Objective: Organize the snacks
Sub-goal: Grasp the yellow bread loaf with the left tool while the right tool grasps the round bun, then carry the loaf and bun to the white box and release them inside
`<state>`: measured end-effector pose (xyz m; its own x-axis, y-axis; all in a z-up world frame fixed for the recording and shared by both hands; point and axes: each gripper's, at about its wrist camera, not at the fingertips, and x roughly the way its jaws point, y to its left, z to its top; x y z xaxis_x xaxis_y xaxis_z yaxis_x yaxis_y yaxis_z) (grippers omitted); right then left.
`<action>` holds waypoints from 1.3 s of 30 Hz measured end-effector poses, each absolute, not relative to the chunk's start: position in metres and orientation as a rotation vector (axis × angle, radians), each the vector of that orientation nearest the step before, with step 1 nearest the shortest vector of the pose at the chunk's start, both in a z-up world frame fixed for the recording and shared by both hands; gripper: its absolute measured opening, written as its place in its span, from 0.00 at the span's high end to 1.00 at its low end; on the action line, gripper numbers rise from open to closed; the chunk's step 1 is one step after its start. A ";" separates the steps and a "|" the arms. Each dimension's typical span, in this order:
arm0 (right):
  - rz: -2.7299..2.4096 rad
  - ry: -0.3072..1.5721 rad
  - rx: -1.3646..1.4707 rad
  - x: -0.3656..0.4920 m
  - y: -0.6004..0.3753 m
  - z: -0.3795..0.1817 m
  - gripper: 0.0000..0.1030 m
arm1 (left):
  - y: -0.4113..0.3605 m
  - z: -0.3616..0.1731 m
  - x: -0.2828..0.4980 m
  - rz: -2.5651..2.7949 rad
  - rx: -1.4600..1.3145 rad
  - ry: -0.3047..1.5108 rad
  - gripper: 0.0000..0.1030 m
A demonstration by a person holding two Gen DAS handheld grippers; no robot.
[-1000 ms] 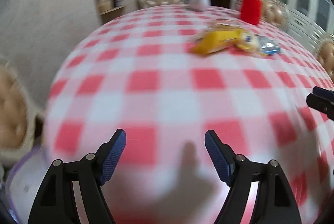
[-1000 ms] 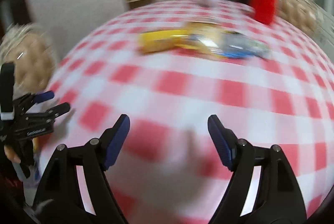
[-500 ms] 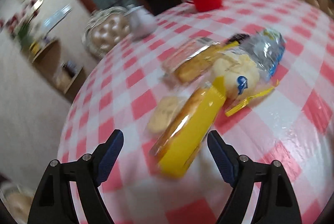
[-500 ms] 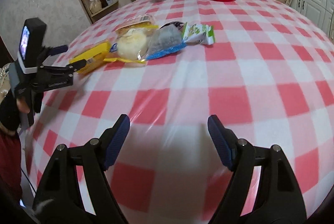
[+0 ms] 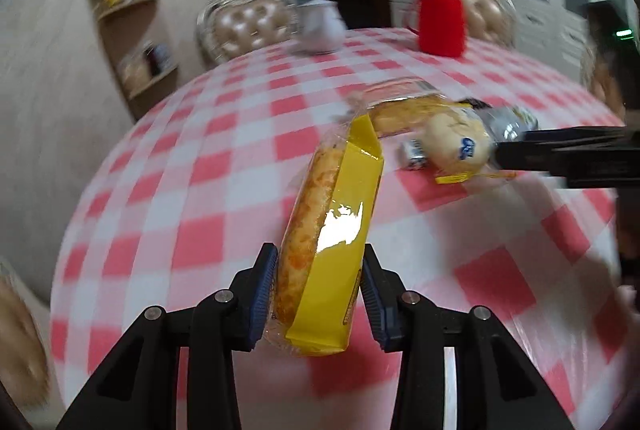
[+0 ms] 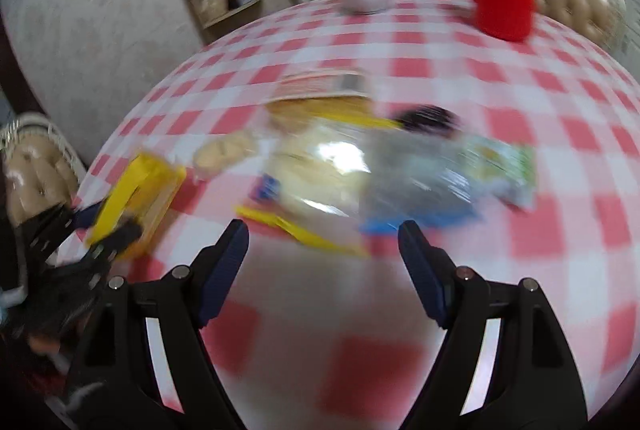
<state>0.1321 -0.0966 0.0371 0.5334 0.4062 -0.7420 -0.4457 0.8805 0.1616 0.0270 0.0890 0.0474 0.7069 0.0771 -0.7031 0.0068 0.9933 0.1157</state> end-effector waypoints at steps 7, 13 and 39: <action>0.335 0.898 -0.272 0.162 -0.049 0.011 0.31 | 0.117 0.050 -0.013 0.044 0.050 0.788 0.60; 0.355 0.832 -0.231 0.111 -0.068 0.026 0.37 | 0.138 0.052 -0.032 0.063 0.018 0.790 0.64; 0.564 0.763 -0.022 -0.049 -0.075 0.039 0.37 | 0.124 0.023 -0.057 0.166 0.086 0.900 0.62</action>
